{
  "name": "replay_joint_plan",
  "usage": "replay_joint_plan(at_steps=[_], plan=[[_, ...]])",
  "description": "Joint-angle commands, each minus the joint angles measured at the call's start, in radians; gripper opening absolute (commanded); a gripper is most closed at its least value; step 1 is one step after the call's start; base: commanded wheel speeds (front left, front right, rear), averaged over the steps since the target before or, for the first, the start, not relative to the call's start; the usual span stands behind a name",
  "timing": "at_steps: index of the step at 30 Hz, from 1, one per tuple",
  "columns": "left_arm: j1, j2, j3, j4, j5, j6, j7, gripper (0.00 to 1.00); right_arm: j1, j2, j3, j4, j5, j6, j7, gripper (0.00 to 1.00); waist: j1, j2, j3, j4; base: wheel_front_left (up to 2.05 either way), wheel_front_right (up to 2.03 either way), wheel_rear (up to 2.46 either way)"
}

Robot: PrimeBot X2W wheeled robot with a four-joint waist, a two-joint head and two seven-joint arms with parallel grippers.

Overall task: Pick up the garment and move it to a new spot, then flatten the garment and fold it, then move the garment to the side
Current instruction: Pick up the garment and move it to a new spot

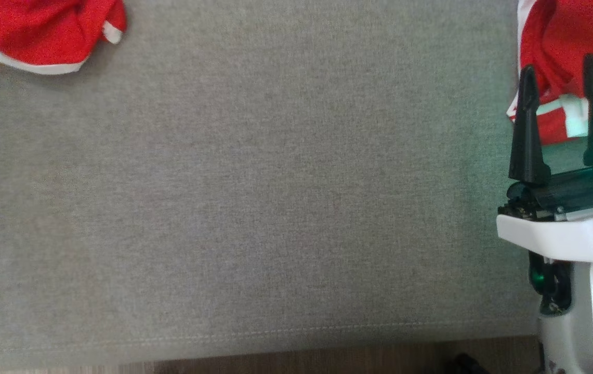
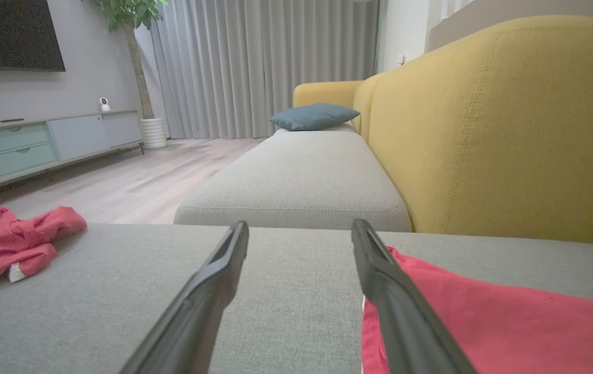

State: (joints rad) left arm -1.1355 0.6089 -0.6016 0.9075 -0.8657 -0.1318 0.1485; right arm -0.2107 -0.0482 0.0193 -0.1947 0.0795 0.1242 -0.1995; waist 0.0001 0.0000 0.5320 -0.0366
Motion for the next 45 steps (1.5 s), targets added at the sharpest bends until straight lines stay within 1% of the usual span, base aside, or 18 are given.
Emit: replay_joint_plan(at_steps=[1,4,8,13,15,18,22,24,27,29,32,34,36,38,43,44,45], plan=[[-0.056,0.056,0.028,-0.032,-0.009,0.001,-0.020,0.00,0.017,-0.002,0.021,-0.026,0.009,0.007,-0.008,1.00,-0.0001,0.0000,-0.040,0.011,0.00,0.00,0.00],[-0.067,0.046,0.004,-0.082,-0.012,0.001,-0.076,0.00,0.020,-0.002,0.021,0.006,0.029,0.007,-0.021,1.00,-0.0001,0.0000,-0.095,0.018,0.00,0.00,0.00],[-0.062,0.013,-0.031,-0.168,-0.029,0.001,-0.113,0.00,0.024,-0.002,0.018,0.046,0.050,0.007,-0.036,1.00,-0.0001,0.0000,-0.164,0.023,0.00,0.00,0.00],[-0.041,-0.031,-0.055,-0.275,-0.046,0.002,-0.119,0.00,0.025,-0.002,0.002,0.078,0.074,0.007,-0.049,1.00,-0.0001,0.0000,-0.232,0.014,0.00,0.00,0.00],[-0.026,-0.055,-0.066,-0.326,-0.046,0.014,-0.116,0.00,0.027,-0.002,-0.005,0.089,0.084,0.007,-0.053,1.00,-0.0001,0.0000,-0.256,0.005,0.00,0.00,0.00],[0.004,-0.098,-0.078,-0.402,-0.057,0.048,-0.110,0.00,0.031,-0.002,0.000,0.108,0.100,0.007,-0.057,1.00,-0.0001,0.0000,-0.298,-0.017,0.00,0.00,0.00],[0.036,-0.176,-0.085,-0.506,-0.078,0.114,-0.106,0.00,0.038,-0.002,0.023,0.129,0.128,0.007,-0.060,1.00,-0.0001,0.0000,-0.344,-0.062,0.00,0.00,0.00],[0.042,-0.228,-0.080,-0.554,-0.095,0.153,-0.111,0.00,0.041,-0.002,0.042,0.134,0.141,0.007,-0.061,1.00,-0.0001,0.0000,-0.356,-0.086,0.00,0.00,0.00],[0.049,-0.322,-0.058,-0.620,-0.145,0.207,-0.125,0.00,0.048,-0.002,0.076,0.128,0.161,0.007,-0.062,1.00,-0.0001,0.0000,-0.371,-0.126,0.00,0.00,0.00],[0.043,-0.368,-0.050,-0.664,-0.160,0.227,-0.141,0.00,0.059,-0.002,0.103,0.125,0.181,0.007,-0.062,1.00,-0.0001,0.0000,-0.379,-0.152,0.00,0.00,0.00],[0.031,-0.426,-0.019,-0.706,-0.184,0.272,-0.169,0.00,0.088,-0.002,0.134,0.114,0.199,0.007,-0.062,1.00,-0.0001,0.0000,-0.387,-0.167,0.00,0.00,0.00],[0.022,-0.432,-0.016,-0.719,-0.169,0.293,-0.184,0.00,0.108,-0.002,0.140,0.105,0.208,0.007,-0.062,1.00,-0.0001,0.0000,-0.387,-0.169,0.00,0.00,0.00],[0.034,-0.423,-0.019,-0.717,-0.157,0.309,-0.190,0.00,0.121,-0.002,0.141,0.098,0.214,0.007,-0.062,1.00,-0.0001,0.0000,-0.383,-0.166,0.00,0.00,0.00],[0.046,-0.413,-0.022,-0.713,-0.154,0.312,-0.189,0.00,0.124,-0.002,0.141,0.095,0.215,0.007,-0.062,1.00,-0.0001,0.0000,-0.379,-0.164,0.00,0.00,0.00],[0.147,-0.340,-0.031,-0.675,-0.129,0.316,-0.215,0.00,0.121,-0.002,0.125,0.081,0.206,0.007,-0.062,1.00,-0.0001,0.0000,-0.350,-0.145,0.00,0.00,0.00],[0.173,-0.325,-0.030,-0.662,-0.128,0.315,-0.224,0.00,0.118,-0.002,0.120,0.081,0.203,0.007,-0.062,1.00,-0.0001,0.0000,-0.345,-0.141,0.00,0.00,0.00],[0.196,-0.305,-0.041,-0.650,-0.115,0.305,-0.233,0.00,0.115,-0.002,0.113,0.081,0.200,0.007,-0.062,1.00,-0.0001,0.0000,-0.341,-0.137,0.00,0.00,0.00]])
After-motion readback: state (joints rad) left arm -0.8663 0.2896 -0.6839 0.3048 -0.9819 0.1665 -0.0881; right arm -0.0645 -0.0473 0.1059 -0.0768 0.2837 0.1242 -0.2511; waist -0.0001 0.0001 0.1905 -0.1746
